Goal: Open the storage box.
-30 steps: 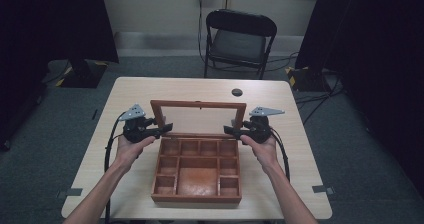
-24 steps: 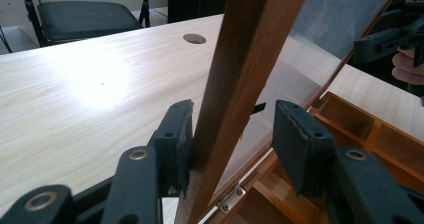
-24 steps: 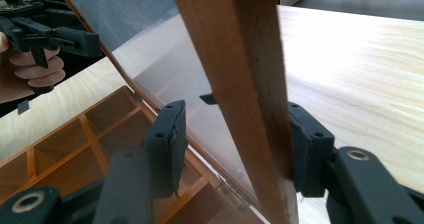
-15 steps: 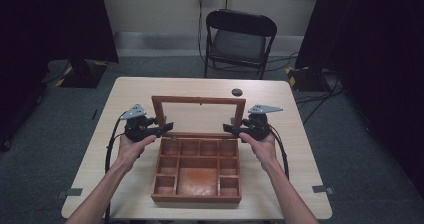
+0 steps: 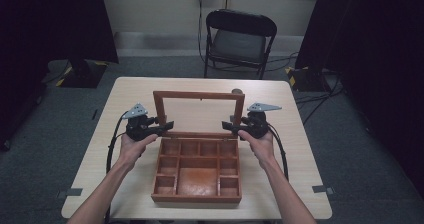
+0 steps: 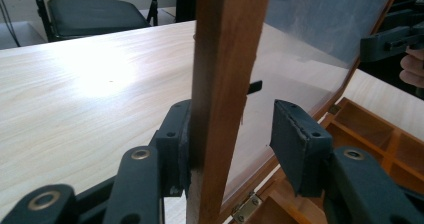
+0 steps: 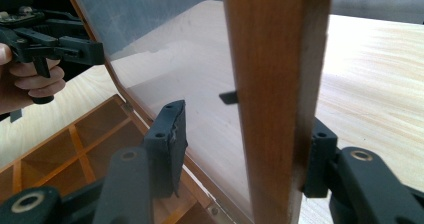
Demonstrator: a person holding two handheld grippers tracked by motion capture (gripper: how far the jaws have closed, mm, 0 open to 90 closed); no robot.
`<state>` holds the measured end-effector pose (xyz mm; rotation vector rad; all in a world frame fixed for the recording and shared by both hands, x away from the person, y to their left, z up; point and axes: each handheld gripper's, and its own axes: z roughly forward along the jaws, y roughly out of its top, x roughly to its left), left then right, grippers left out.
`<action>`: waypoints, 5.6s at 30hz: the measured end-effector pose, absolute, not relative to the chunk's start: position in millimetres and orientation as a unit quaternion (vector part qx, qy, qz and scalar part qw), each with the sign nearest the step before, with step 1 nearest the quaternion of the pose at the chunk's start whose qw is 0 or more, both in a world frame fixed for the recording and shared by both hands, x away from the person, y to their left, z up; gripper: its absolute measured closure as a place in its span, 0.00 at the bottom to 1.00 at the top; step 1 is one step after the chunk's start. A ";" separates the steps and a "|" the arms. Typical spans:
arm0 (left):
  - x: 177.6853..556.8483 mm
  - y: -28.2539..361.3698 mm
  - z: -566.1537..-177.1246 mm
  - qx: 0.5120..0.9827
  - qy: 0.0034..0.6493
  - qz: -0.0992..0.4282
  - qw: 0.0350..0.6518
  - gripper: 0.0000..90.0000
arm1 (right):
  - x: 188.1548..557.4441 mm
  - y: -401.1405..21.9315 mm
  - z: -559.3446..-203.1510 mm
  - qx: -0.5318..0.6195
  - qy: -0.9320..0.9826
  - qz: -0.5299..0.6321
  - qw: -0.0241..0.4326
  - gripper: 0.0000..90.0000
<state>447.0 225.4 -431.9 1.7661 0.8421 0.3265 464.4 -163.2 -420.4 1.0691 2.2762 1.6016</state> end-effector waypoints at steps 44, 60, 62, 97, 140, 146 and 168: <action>467.3 225.4 -448.6 0.740 0.387 0.114 0.538 0.58 | 485.1 -157.8 -443.2 0.384 0.749 0.535 0.081 0.53; 471.8 224.8 -453.4 0.743 0.395 0.113 0.529 0.55 | 487.8 -158.6 -450.0 0.392 0.748 0.530 0.075 0.48; 471.6 225.3 -455.1 0.743 0.396 0.113 0.528 0.55 | 488.4 -158.9 -451.8 0.395 0.748 0.529 0.072 0.47; 486.2 228.3 -483.6 0.746 0.438 0.043 0.500 0.41 | 503.7 -159.7 -483.0 0.465 0.742 0.481 0.043 0.20; 434.5 260.3 -453.5 0.787 0.408 0.120 0.447 0.29 | 441.1 -226.3 -444.4 0.467 0.747 0.463 0.104 0.17; 420.4 268.8 -455.3 0.787 0.414 0.121 0.441 0.29 | 419.9 -240.5 -443.8 0.472 0.749 0.450 0.117 0.17; 378.9 296.9 -483.5 0.812 0.443 0.156 0.347 0.25 | 362.6 -275.4 -485.9 0.510 0.780 0.340 0.123 0.16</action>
